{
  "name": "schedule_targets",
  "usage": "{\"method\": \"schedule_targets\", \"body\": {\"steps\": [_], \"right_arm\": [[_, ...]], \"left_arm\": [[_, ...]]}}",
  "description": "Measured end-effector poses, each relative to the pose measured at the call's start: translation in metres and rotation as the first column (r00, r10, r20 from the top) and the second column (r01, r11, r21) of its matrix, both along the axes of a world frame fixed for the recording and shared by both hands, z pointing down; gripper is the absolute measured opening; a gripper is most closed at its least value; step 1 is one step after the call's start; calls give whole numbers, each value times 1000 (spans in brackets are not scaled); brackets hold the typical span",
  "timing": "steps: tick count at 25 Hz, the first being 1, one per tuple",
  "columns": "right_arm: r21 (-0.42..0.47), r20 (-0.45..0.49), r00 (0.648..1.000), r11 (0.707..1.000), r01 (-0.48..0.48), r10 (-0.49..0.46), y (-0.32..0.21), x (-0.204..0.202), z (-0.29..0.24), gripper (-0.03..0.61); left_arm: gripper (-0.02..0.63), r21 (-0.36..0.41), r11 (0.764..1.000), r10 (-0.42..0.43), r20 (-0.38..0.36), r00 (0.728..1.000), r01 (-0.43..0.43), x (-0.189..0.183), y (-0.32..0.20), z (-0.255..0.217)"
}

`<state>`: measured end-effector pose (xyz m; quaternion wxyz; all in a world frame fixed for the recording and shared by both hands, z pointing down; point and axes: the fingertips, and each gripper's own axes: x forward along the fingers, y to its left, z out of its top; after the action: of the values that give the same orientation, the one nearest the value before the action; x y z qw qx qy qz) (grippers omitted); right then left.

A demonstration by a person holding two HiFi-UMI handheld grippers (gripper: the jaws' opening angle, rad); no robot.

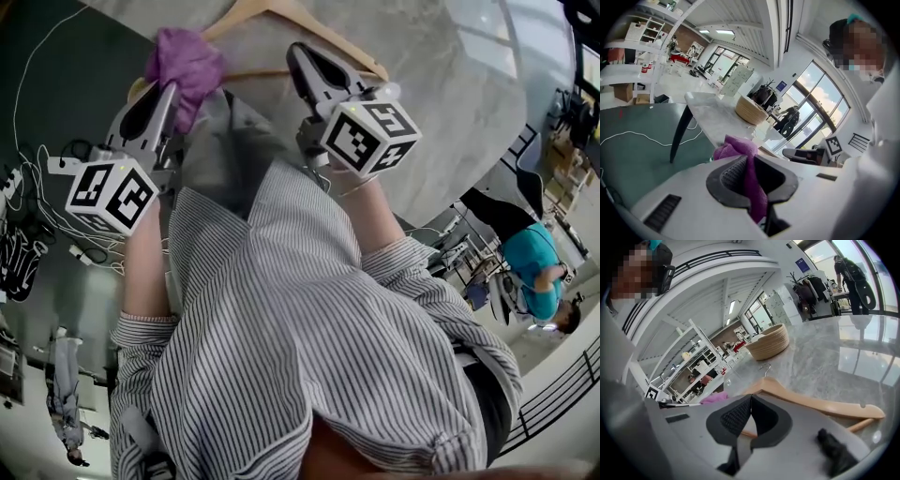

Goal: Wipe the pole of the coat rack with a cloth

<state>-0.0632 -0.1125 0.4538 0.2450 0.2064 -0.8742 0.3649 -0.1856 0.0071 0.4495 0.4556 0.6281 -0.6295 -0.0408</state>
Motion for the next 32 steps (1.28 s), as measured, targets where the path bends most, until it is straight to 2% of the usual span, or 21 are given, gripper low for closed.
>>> {"method": "schedule_targets", "body": {"steps": [21, 32], "right_arm": [[30, 26, 998, 998, 61, -62, 3, -13, -18, 14], [21, 25, 996, 996, 81, -82, 7, -15, -17, 14]], "left_arm": [[51, -62, 984, -164, 3, 986, 164, -23, 55, 4], [51, -85, 983, -160, 15, 987, 160, -18, 61, 9]]}}
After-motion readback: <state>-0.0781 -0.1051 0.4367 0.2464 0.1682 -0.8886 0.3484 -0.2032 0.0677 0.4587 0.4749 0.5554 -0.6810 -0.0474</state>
